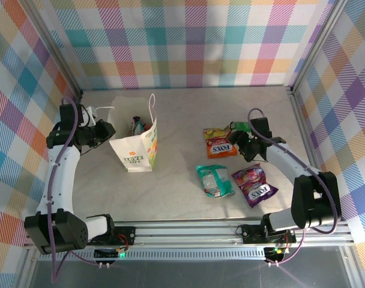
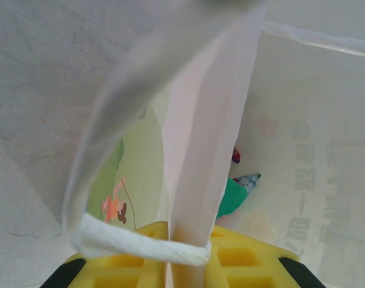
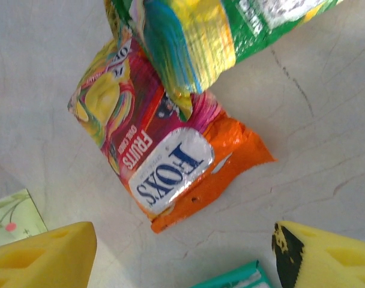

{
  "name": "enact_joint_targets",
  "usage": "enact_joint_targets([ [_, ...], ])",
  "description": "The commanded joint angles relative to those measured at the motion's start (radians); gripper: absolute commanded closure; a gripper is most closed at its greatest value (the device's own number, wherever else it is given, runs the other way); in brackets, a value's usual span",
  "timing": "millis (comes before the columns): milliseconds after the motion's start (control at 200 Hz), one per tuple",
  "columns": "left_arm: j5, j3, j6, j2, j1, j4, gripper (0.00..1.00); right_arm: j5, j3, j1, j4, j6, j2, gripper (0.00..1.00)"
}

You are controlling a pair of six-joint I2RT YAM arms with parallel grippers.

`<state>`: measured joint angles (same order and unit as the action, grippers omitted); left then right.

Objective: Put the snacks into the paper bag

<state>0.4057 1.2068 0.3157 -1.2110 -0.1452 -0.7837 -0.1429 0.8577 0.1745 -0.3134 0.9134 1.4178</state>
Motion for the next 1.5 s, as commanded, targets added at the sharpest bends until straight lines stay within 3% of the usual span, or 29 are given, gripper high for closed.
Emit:
enact_joint_targets([
  [0, -0.016, 0.016, -0.026, -0.005, 0.004, -0.023, 0.82, -0.026, -0.018, -0.025, 0.076, 0.031, 0.024, 0.22],
  [695, -0.022, 0.014, -0.02, -0.035, 0.004, -0.009, 0.82, -0.058, 0.045, -0.087, 0.242, 0.099, 0.24, 0.21],
  [1250, -0.03, 0.008, -0.025, -0.05, 0.004, 0.001, 0.82, -0.048, 0.153, -0.09, 0.245, 0.103, 0.376, 0.22],
  [1380, -0.03, 0.01, -0.026, -0.056, 0.004, -0.002, 0.82, -0.057, 0.167, -0.093, 0.257, 0.109, 0.403, 0.25],
  [1495, -0.03, 0.01, -0.025, -0.056, 0.005, 0.0, 0.82, -0.066, 0.191, -0.095, 0.224, 0.106, 0.423, 0.36],
])
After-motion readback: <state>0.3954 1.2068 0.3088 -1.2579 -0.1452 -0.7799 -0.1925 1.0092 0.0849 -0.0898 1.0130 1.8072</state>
